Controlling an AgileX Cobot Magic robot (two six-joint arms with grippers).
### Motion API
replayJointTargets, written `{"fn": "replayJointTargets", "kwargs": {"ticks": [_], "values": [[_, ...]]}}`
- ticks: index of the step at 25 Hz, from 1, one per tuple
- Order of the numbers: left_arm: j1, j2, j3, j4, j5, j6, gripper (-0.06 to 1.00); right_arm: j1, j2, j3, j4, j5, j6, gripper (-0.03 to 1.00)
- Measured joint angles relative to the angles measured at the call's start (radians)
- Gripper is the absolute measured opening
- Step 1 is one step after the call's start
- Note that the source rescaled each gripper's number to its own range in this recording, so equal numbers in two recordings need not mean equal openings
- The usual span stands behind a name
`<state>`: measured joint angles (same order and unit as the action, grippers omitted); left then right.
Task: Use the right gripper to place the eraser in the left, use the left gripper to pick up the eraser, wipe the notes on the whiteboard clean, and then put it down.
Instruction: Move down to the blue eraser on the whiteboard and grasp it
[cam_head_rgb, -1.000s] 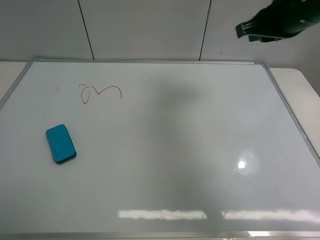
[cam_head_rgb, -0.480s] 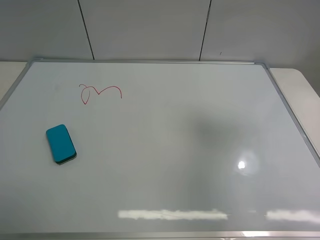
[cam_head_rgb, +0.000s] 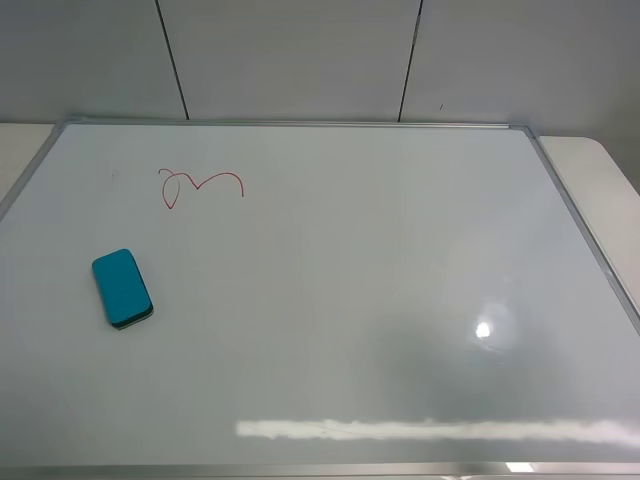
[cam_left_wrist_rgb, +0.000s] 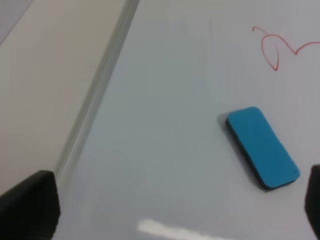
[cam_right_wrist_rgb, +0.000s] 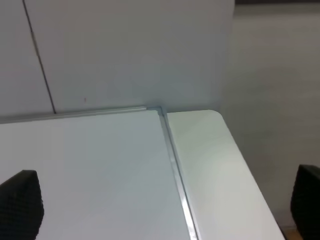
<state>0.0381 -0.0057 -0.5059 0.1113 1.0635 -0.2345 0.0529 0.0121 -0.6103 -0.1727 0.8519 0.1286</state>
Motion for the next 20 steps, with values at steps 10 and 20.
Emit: {"fn": "replayJointTargets", "kwargs": {"ticks": [10, 20], "values": [[0.0, 0.0, 0.0, 0.0, 0.0, 0.0, 1.0, 0.0, -0.016, 0.106, 0.173, 0.211, -0.188, 1.0], [0.0, 0.0, 0.0, 0.0, 0.0, 0.0, 1.0, 0.0, -0.016, 0.106, 0.173, 0.208, -0.194, 1.0]]}}
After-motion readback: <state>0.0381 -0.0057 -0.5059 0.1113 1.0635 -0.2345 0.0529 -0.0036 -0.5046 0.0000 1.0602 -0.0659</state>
